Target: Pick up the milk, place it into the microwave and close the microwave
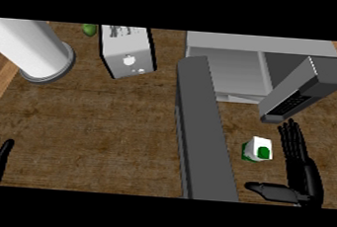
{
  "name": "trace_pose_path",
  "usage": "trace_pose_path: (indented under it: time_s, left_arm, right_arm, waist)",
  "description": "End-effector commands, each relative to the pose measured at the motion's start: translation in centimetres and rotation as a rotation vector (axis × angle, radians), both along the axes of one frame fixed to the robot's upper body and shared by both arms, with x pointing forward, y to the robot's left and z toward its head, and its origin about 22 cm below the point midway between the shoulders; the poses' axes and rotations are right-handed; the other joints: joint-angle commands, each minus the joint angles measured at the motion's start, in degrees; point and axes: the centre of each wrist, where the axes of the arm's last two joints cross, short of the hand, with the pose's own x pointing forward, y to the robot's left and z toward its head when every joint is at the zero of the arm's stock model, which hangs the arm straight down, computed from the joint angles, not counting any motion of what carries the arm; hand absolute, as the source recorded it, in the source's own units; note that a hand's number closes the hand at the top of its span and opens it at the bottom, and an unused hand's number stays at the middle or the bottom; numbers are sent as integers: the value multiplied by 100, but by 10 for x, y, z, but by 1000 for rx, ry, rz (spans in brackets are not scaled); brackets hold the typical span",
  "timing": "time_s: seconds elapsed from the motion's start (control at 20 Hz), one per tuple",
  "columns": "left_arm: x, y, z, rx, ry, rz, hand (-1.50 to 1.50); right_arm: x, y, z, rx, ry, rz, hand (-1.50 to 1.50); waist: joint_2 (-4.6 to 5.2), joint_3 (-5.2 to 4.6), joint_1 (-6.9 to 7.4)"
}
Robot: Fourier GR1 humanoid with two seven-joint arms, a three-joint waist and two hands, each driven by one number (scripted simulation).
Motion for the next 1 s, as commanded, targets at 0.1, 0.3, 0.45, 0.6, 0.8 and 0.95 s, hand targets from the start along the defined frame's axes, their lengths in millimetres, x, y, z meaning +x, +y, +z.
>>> trace_pose_path:
  time_s: [0.1, 0.3, 0.45, 0.6, 0.8, 0.95]
  left_arm:
    - [-6, -3, 8, 3, 13, -7, -150]
    - [-22, -1, 1, -11, 7, -10, -150]
    - [-3, 14, -11, 1, -5, 8, -150]
    - [-10, 0, 10, 6, -5, 10, -150]
    - [4, -8, -2, -3, 5, -5, -150]
    - [4, -2, -1, -11, 20, -3, -150]
  right_arm:
    - [0, -15, -20, -41, -20, 41, -150]
    - [14, -2, -26, -27, -23, 27, -150]
    - [22, 5, -34, -45, -10, 18, -150]
    - [35, 4, -46, -78, 14, -39, -150]
    - [30, -6, -64, -144, 42, -149, -150]
    - [19, -38, -73, -165, 61, -173, -150]
  waist:
    - [-2, 0, 0]
    - [-4, -1, 15]
    - [-1, -2, 1]
    - [4, 1, 26]
    - [18, 5, 30]
    - [21, 6, 30]
